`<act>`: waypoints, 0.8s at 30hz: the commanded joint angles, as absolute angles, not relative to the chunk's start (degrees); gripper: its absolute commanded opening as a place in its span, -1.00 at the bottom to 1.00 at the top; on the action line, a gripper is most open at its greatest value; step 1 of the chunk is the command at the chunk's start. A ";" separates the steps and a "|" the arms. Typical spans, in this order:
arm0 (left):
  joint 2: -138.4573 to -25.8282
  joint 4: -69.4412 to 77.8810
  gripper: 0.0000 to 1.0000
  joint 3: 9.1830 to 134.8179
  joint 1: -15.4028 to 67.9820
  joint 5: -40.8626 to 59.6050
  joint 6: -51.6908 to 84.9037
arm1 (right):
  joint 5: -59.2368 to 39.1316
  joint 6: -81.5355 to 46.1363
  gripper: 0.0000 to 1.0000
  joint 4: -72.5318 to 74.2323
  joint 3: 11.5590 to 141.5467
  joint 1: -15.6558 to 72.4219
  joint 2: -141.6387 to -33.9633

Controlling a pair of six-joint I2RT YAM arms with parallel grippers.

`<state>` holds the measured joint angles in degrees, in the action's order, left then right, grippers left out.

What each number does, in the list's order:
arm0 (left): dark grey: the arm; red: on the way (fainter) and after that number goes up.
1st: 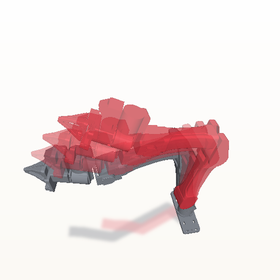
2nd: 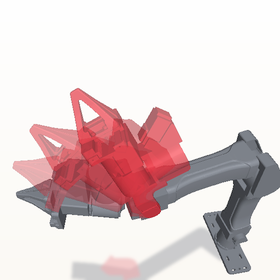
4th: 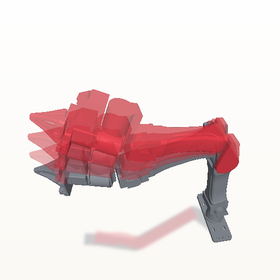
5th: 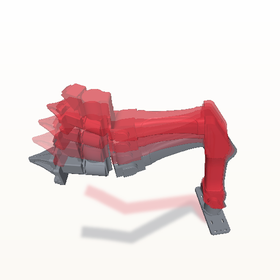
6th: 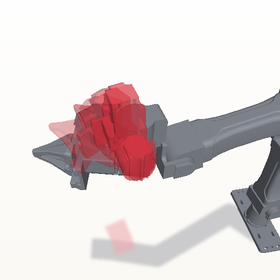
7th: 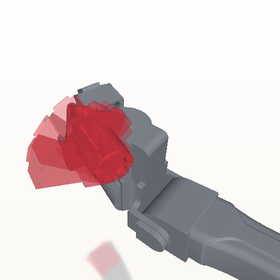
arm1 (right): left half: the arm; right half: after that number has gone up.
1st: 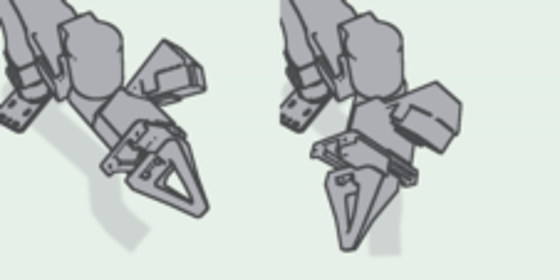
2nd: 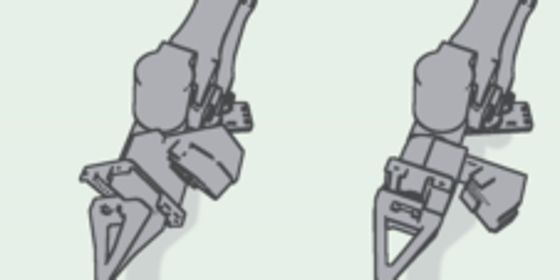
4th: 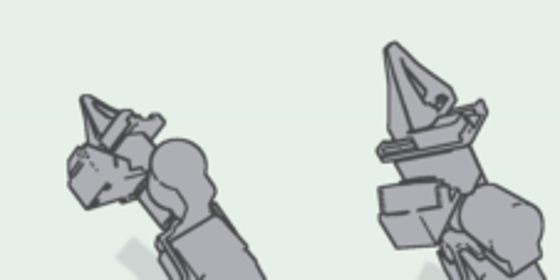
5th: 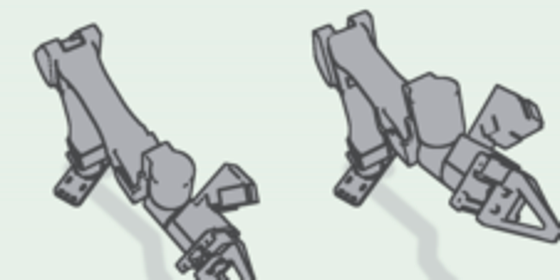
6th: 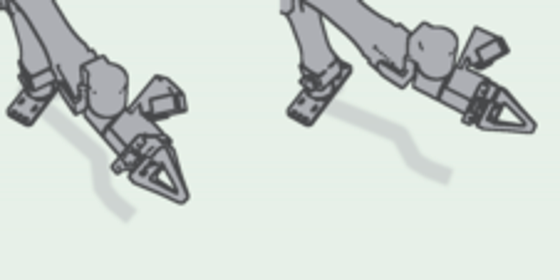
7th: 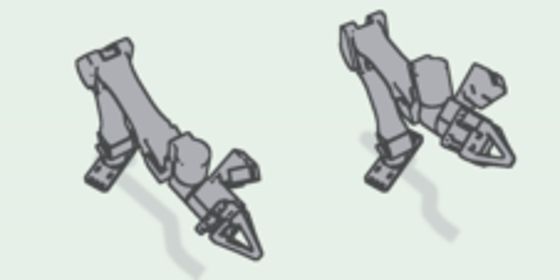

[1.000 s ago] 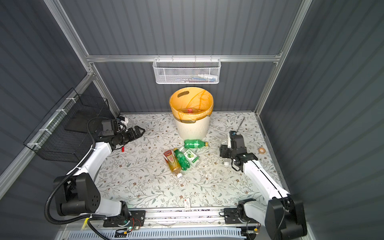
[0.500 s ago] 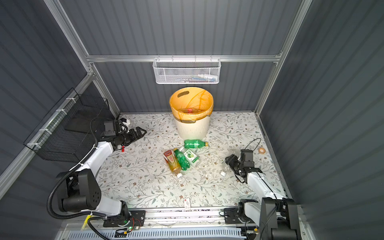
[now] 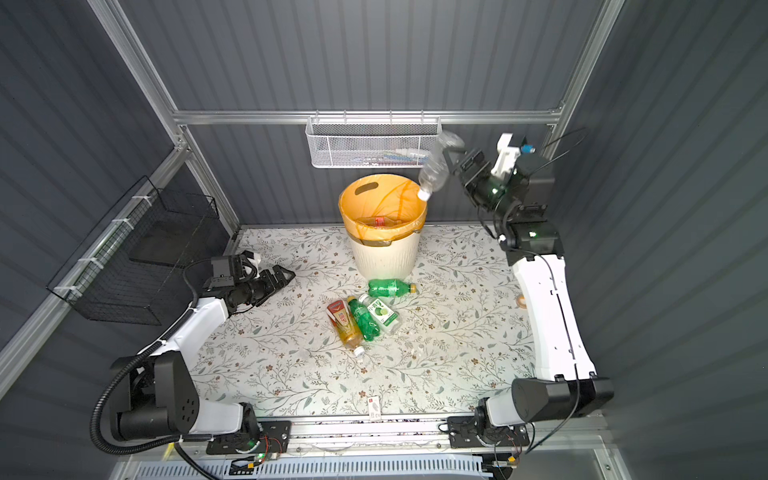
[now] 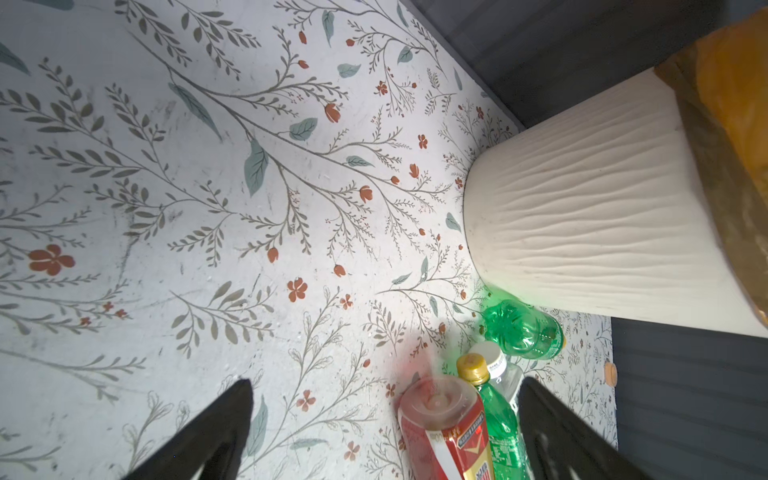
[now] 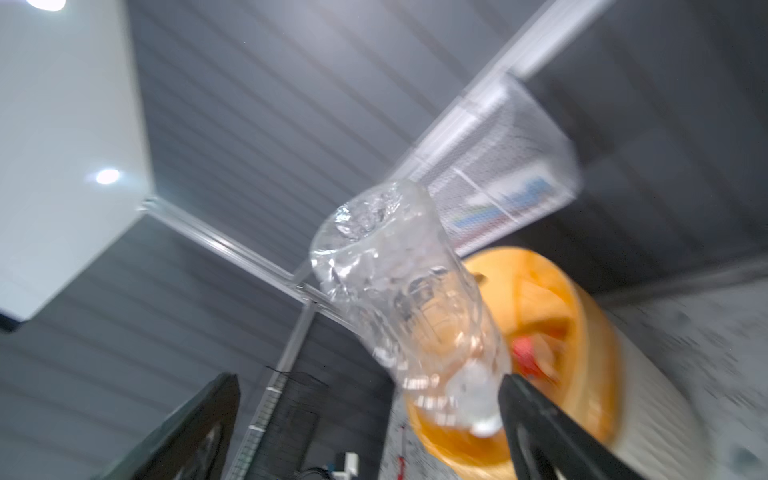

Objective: Throw the plastic bottles in the bin
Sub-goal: 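Lift the crumpled clear bottle with the right gripper over the bin and release it, then grasp the red-and-gold drink bottle with the left gripper while the right draws back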

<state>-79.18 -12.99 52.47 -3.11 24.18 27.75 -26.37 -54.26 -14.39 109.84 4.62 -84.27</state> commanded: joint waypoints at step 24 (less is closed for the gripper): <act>-75.00 -21.13 0.99 51.08 9.00 19.34 32.07 | -3.38 -30.09 0.98 -31.87 79.02 2.20 -76.11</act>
